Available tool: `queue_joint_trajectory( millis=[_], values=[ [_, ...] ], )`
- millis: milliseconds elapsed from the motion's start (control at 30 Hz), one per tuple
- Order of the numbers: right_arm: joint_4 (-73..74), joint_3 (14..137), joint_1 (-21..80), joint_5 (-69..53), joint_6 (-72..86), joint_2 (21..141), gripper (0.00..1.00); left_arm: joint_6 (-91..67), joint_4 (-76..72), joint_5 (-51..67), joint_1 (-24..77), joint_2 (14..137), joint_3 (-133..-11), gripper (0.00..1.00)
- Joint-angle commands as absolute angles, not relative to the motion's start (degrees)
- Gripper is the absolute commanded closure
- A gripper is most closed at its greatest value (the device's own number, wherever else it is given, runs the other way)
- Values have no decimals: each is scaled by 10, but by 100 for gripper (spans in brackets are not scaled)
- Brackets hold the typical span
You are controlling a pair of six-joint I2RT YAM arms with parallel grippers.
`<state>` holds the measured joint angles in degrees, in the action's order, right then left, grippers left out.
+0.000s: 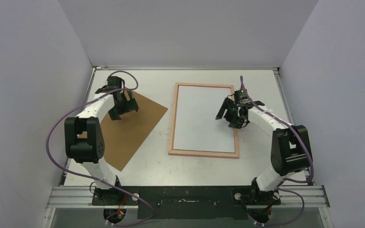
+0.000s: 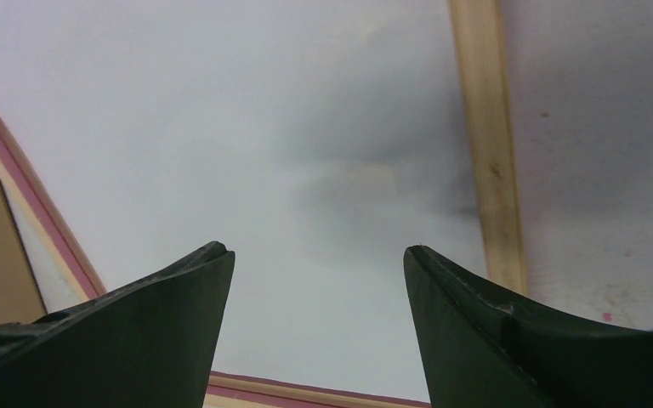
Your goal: Put the photo into the frame
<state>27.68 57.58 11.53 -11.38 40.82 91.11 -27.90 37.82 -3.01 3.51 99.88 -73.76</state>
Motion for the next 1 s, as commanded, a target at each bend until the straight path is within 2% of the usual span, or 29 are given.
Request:
queue_joint_trajectory(
  millis=[0,233,433,600,833,967],
  values=[
    [257,630,156,-119,421,915,25,-257,386,-24,3,1020,-786,9],
    [201,694,261,-131,487,969,25,-247,398,-18,-74,1100,-883,22],
    [158,787,352,-142,523,1060,25,-122,438,-49,-95,1192,-1018,21],
    [134,855,406,-135,565,1136,25,-60,424,-83,-98,1252,-1060,18],
    [181,969,460,-62,606,1229,26,-51,431,-50,-112,1311,-1108,18],
    [221,1020,478,-30,634,1272,26,-90,460,-20,-129,1325,-1121,22]
  ],
)
